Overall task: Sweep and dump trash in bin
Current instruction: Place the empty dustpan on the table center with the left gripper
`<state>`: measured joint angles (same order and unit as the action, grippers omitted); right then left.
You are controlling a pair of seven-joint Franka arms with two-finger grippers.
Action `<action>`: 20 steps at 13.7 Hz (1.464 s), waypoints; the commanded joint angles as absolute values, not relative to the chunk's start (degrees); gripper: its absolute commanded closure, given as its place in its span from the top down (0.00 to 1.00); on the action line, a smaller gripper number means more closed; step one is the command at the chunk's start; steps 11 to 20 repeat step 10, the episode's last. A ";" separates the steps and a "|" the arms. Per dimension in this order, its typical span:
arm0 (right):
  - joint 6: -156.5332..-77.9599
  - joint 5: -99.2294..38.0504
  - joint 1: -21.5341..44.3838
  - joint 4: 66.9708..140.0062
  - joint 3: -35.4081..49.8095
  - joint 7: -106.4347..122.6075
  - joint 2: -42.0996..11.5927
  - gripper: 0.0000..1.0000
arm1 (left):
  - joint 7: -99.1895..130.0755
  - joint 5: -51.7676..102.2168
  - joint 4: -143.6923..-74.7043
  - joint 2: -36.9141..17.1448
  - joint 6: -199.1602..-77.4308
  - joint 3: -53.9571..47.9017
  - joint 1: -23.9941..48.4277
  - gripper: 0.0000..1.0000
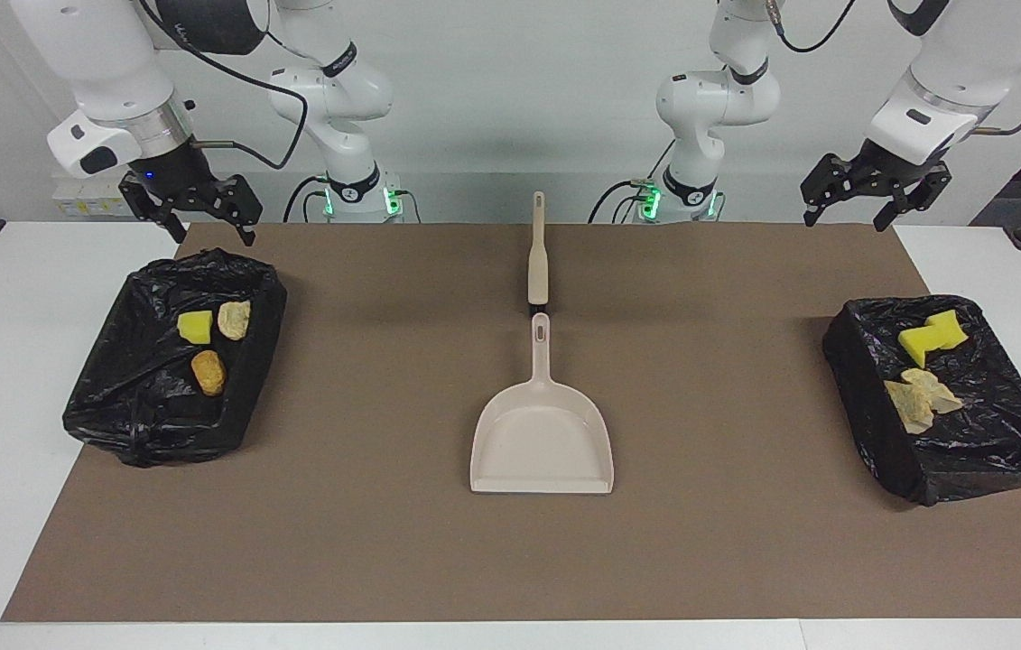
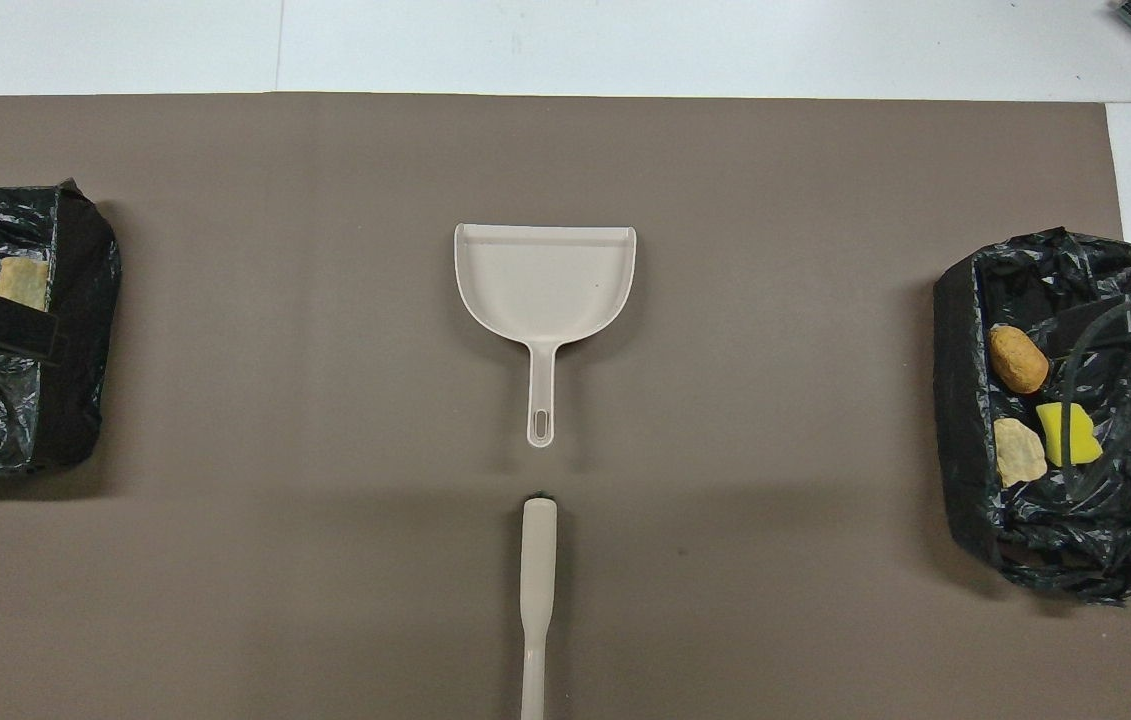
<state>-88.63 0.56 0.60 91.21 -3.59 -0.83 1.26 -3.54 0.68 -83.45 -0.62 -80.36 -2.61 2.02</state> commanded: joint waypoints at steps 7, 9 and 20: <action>-88.07 0.53 0.97 91.49 -4.13 0.62 1.93 1.00 | -7.02 1.67 -91.74 4.56 -85.16 -1.32 2.37 1.00; -88.07 0.53 0.97 91.49 -4.13 0.61 1.93 1.00 | -7.12 1.67 -92.46 5.10 -85.61 -1.23 2.20 1.00; -88.07 0.53 0.97 91.49 -4.13 0.53 1.93 1.00 | -7.21 1.67 -92.55 5.18 -85.61 -1.23 2.20 1.00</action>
